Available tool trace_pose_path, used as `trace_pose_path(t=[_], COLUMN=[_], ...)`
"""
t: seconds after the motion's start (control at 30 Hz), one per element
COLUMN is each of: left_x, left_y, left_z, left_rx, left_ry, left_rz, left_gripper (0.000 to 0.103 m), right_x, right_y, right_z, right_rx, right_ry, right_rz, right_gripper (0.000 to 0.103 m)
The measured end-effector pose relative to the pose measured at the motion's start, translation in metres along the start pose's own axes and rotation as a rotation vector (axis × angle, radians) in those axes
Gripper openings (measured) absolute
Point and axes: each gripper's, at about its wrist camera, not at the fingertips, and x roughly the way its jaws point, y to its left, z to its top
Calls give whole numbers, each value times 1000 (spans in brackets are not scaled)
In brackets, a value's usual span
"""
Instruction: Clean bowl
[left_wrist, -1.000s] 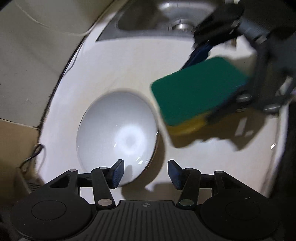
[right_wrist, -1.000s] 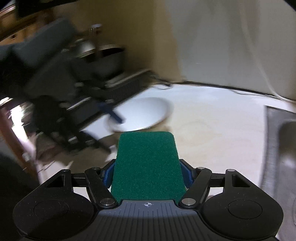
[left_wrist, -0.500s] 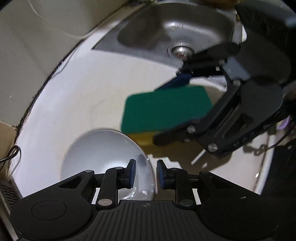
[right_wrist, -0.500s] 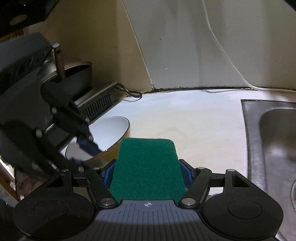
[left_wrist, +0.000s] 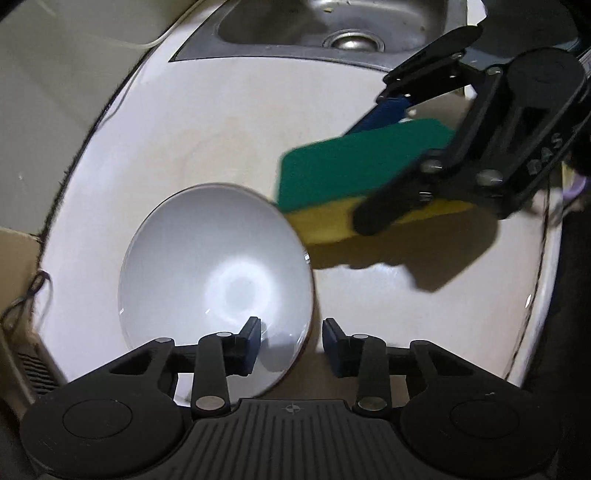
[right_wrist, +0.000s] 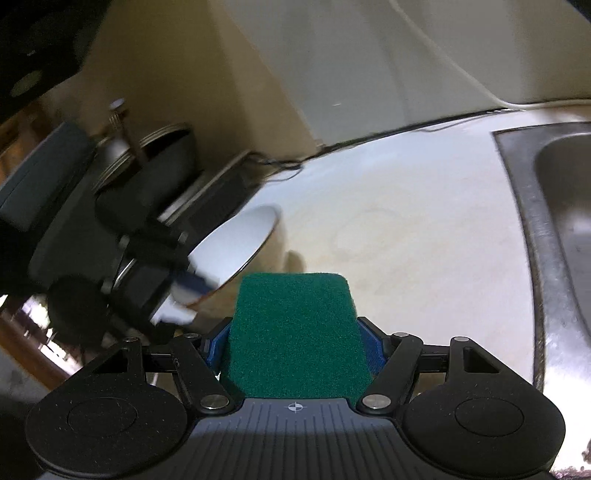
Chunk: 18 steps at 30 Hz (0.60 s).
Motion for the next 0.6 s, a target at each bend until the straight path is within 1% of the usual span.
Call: trace_pose_path(t=[0.07, 0.2, 0.37, 0.6], left_x=[2, 6, 4, 3], left_y=[1, 2, 2, 2], left_z=[1, 3, 3, 5], left_rx=[-28, -65, -97, -127], left_ry=[-3, -7, -10, -21], left_rz=[-22, -50, -67, -79], left_gripper=[40, 40, 40, 40], right_x=[1, -2, -2, -3], right_y=[5, 12, 19, 23], right_z=[10, 19, 23, 25], right_rx=[-22, -63, -107, -149], right_ry=[-2, -11, -16, -13], right_rz=[-45, -92, -117, -129], right_gripper=[70, 70, 70, 70])
